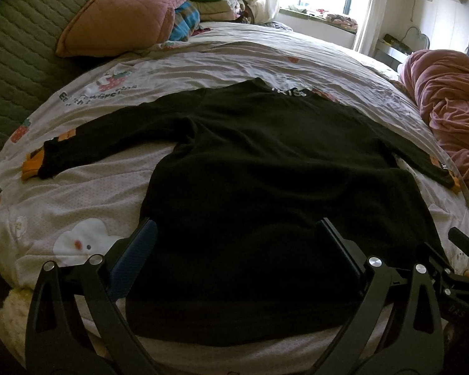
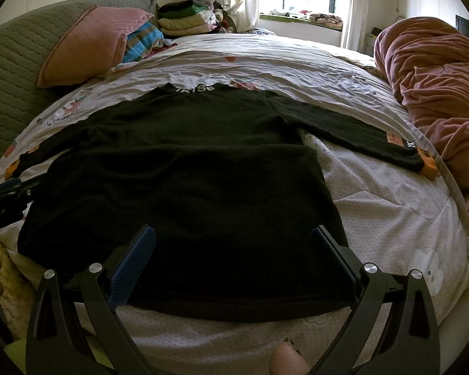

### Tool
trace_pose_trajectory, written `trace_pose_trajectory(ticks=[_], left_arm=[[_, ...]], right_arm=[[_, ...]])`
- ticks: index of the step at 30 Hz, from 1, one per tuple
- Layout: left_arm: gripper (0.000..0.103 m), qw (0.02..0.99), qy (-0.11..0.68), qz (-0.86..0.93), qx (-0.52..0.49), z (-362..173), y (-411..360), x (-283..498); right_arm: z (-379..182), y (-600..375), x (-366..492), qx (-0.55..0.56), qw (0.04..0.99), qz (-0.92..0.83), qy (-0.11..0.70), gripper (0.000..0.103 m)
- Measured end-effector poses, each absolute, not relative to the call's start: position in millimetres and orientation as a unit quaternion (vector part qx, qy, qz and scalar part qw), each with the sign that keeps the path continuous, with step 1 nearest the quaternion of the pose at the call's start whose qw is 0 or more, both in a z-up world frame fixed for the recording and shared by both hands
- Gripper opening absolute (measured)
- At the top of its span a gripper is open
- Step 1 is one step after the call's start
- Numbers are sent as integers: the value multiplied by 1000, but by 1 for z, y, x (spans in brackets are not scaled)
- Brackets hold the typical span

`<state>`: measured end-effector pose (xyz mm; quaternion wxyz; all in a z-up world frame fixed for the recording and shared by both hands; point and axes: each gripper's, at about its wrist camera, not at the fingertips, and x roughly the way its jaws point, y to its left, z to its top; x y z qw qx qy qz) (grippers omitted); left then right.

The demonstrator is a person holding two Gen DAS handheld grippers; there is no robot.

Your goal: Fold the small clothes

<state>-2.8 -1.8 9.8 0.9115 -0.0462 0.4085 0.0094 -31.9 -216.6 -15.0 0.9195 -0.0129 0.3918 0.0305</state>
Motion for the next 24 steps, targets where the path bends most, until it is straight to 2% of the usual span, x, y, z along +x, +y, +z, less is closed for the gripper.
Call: trace_pose_trajectory(ticks=[24], left_arm=[[95,907,419,11,-41,3,-5,3]], right_arm=[[-16,-218,-29,-16,918,33,395,99]])
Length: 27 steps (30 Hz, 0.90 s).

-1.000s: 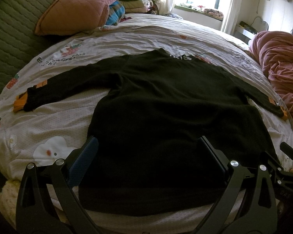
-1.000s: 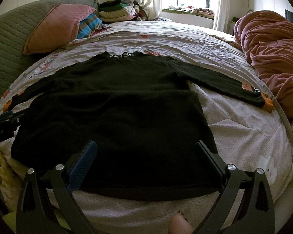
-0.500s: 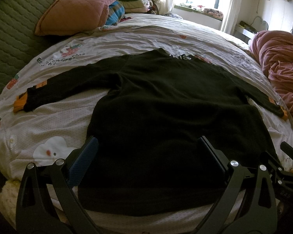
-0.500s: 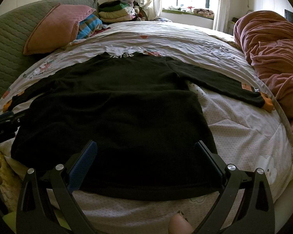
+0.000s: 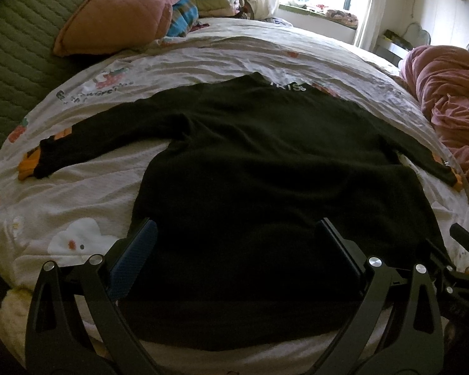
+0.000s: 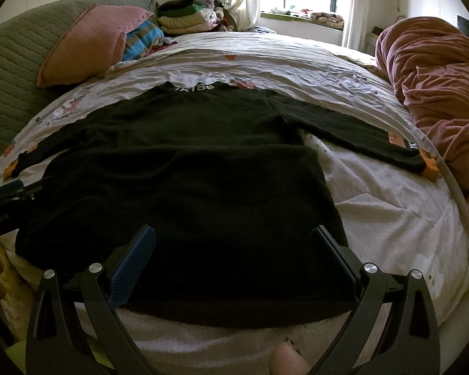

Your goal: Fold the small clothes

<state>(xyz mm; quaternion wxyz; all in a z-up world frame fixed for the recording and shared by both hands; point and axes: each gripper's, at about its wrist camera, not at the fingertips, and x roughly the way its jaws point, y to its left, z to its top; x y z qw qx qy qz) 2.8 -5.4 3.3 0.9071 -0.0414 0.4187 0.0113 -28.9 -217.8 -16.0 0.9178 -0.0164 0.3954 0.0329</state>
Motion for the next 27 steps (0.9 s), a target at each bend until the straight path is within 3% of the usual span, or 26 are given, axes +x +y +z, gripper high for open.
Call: trace_pose_trajectory(ticks=[27], left_arm=[[95,898,438,8,-45,12,-14,84]], right_arm=[[4,-240,58,22,924,15,382,99]])
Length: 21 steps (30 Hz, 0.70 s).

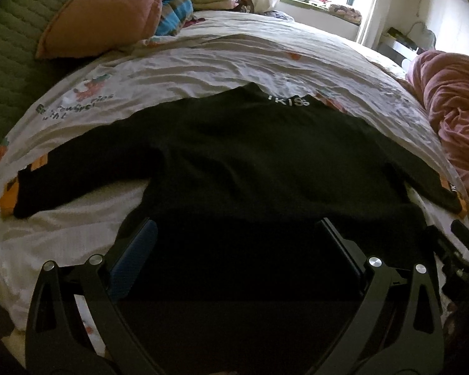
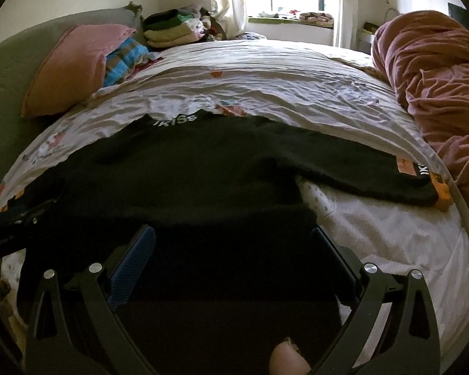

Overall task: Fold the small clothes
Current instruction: 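Reach the right gripper to the orange cuff of a sleeve and grasp it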

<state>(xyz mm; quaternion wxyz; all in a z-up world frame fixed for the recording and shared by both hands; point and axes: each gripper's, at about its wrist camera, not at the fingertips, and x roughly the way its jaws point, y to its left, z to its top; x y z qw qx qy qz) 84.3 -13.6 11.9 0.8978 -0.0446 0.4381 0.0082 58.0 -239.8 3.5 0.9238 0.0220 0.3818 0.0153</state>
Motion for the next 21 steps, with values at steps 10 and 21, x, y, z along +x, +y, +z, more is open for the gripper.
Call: trace_pose_trajectory(ticks=[10,21], left_arm=[[95,892,450,-3,-41,7,-25,115],[95,894,447,-8,-27,7,-41,149]], right_arm=[[-3,-291,91,56,917,-39,392,99],[-22,-378,114,117,899,-125,403,99]])
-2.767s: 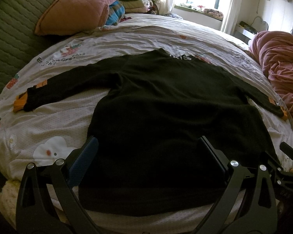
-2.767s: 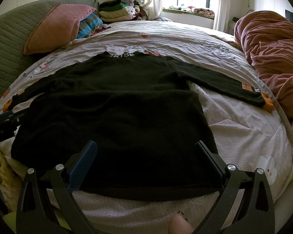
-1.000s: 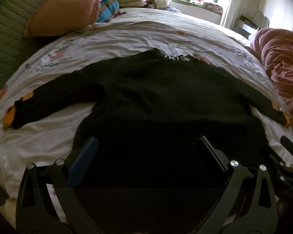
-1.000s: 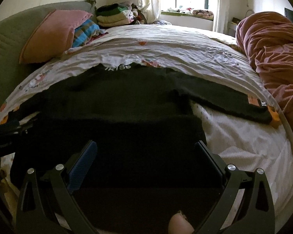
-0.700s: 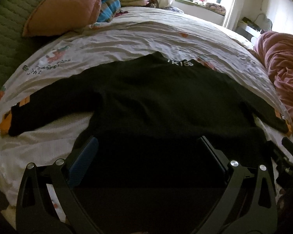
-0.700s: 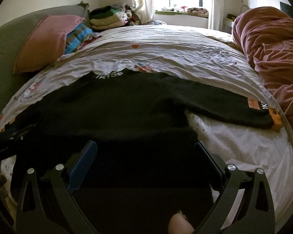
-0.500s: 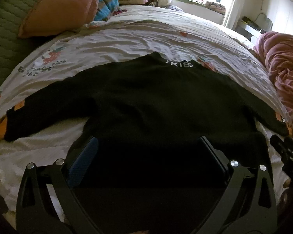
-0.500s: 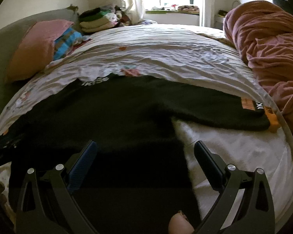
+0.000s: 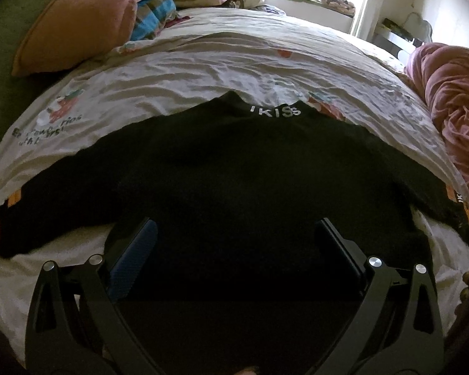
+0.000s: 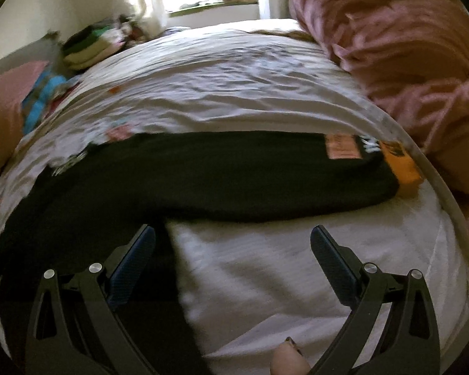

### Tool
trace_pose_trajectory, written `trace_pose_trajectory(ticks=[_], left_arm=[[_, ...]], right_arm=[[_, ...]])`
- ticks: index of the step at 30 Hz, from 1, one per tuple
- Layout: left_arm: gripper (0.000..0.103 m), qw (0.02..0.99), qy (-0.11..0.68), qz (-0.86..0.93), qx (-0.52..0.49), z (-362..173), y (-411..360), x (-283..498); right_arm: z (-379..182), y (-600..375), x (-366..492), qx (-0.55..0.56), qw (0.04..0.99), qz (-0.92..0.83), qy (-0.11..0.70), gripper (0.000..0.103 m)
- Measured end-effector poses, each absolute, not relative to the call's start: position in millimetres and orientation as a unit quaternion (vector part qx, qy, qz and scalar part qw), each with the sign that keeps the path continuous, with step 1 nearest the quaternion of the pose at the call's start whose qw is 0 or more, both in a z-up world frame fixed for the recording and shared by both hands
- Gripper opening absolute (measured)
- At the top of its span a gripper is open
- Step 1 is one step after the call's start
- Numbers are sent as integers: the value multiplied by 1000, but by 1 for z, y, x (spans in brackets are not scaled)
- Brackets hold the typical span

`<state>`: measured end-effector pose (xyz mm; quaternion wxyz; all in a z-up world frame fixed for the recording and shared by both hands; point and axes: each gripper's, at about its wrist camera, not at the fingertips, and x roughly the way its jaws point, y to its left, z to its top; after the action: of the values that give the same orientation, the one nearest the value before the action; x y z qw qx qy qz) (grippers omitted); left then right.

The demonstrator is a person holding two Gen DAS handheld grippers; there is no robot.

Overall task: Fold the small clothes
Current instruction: 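Reach the right gripper to the orange cuff of a sleeve and grasp it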

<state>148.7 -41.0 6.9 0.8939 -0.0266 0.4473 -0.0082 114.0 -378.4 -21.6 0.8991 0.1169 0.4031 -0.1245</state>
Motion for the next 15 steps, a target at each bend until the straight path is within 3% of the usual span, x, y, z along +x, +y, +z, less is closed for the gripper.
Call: trace_pose_trajectory(ticks=[15], left_arm=[[95,890,454,-16,-28,0,-63,194]], right_arm=[[-58,-518,120,248,837,-250,418,99]])
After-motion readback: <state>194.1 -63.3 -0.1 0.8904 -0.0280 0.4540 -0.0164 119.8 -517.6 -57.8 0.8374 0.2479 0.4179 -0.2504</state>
